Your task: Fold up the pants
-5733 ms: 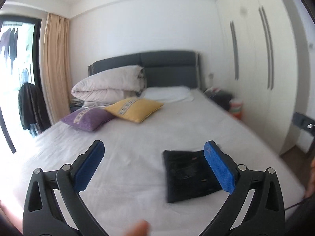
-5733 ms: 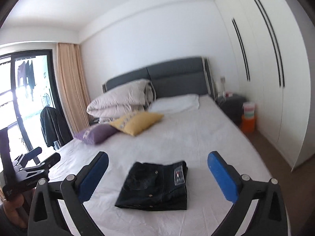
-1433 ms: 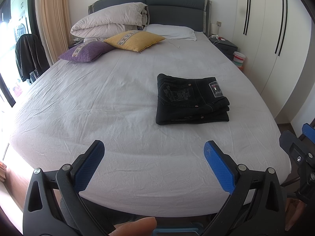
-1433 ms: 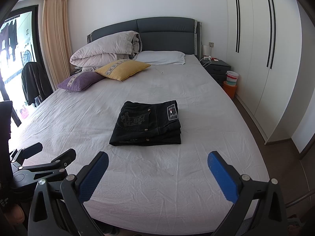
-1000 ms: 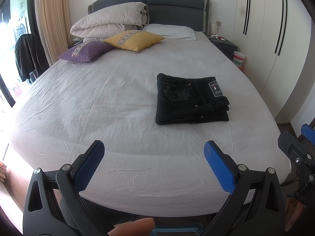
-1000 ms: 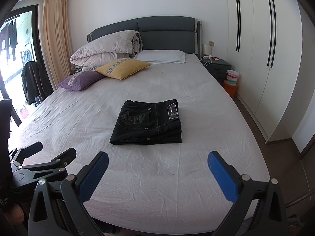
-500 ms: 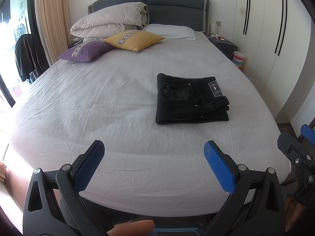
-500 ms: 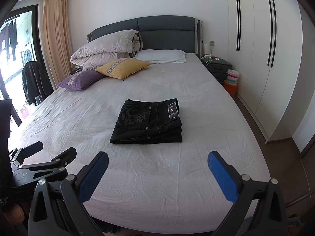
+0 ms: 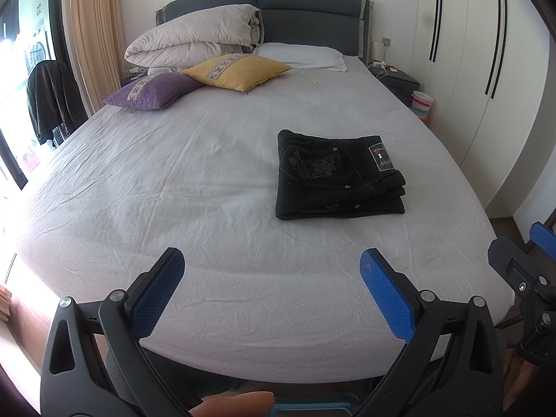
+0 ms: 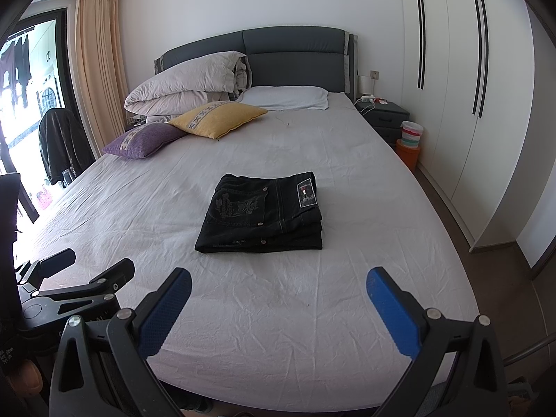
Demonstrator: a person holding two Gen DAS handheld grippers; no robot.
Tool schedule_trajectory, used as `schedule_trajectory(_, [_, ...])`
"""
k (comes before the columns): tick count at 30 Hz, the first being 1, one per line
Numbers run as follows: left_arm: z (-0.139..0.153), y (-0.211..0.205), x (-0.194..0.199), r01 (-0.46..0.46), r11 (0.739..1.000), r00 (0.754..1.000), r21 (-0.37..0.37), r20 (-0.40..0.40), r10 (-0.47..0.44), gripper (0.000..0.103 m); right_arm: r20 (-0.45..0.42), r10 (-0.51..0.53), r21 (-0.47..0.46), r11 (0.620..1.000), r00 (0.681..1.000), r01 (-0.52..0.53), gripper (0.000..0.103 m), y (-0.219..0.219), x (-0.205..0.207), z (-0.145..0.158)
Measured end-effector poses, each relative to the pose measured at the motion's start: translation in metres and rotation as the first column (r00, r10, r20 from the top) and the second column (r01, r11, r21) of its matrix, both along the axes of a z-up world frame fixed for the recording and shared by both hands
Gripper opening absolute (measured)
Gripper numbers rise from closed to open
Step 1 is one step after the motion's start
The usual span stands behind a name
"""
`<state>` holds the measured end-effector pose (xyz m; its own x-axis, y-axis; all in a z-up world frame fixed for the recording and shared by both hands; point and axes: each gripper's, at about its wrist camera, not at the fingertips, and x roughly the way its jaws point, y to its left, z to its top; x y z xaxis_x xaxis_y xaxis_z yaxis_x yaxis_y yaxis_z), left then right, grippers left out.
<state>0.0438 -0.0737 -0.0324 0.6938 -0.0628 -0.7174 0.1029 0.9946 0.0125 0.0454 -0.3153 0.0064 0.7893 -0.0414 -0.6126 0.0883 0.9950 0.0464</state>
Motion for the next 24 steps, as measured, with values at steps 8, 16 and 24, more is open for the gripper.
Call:
schedule_trajectory(8, [0.0001, 0.0002, -0.0001, 0.001, 1.0, 1.0, -0.001, -0.001, -0.001, 0.103, -0.002, 0.0, 0.001, 1.0, 1.0, 0.0, 0.103, -0.0002, -0.0007, 0.0001])
schedule_trajectory(16, [-0.0003, 0.0001, -0.0003, 0.0, 1.0, 1.0, 0.002, 0.0, 0.0, 0.103, -0.003, 0.001, 0.002, 1.0, 1.0, -0.001, 0.103, -0.0007, -0.0011, -0.0006])
schedule_trajectory(24, [0.0018, -0.0004, -0.0003, 0.005, 1.0, 1.0, 0.0, 0.004, -0.005, 0.103, -0.004, 0.002, 0.003, 1.0, 1.0, -0.002, 0.103, -0.002, -0.0007, 0.0003])
